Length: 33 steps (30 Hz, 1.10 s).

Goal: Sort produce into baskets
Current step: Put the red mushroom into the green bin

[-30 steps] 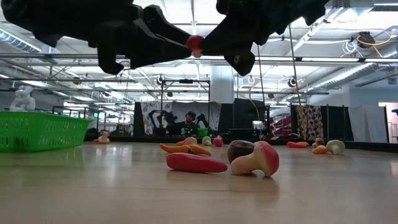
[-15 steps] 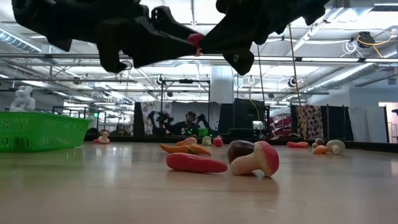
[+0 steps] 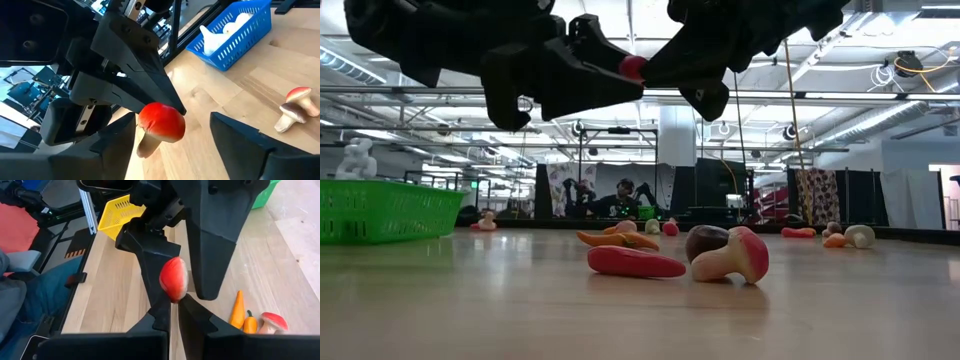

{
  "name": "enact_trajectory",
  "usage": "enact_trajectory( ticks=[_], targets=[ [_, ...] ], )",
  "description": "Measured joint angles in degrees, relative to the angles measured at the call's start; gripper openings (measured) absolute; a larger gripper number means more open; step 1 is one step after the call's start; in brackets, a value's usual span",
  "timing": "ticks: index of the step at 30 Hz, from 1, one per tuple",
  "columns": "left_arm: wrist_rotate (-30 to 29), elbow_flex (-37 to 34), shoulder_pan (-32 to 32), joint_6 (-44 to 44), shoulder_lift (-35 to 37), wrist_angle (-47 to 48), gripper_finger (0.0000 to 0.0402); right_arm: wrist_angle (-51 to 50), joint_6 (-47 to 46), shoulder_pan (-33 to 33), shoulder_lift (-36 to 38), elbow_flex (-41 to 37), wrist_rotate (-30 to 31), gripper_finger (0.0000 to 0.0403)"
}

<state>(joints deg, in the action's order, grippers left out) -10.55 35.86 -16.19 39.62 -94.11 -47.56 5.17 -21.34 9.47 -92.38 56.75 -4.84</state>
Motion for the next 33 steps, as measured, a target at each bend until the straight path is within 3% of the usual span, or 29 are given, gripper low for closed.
enact_trajectory(
  ticks=[13,19,22,25,30,33],
  targets=[
    [-1.1,0.0,0.0,0.3,0.0,0.0,0.0114,-0.1,0.0,0.0,-0.1,0.0,0.3,0.0022],
    [-5.6,0.0,-1.0,-0.2,0.0,0.7,0.0069,-1.2,-0.4,0.0,-0.1,0.0,3.4,0.0067],
    [-12.5,0.0,-3.5,0.0,0.6,1.4,0.0067,-3.1,-0.4,0.0,-0.1,0.0,3.7,0.0097],
    [-23.3,0.0,-6.5,1.6,2.8,5.5,0.0067,-4.8,-0.8,-0.1,-0.1,0.0,3.7,0.0125],
    [-42.9,0.0,-12.0,1.0,7.7,22.4,0.0067,-5.8,-1.1,0.0,-0.1,0.0,3.5,0.0156],
    [-54.5,0.0,-14.5,-8.1,11.2,36.0,0.0067,-6.8,-2.5,0.0,0.0,0.0,3.4,0.0165]
  ],
)
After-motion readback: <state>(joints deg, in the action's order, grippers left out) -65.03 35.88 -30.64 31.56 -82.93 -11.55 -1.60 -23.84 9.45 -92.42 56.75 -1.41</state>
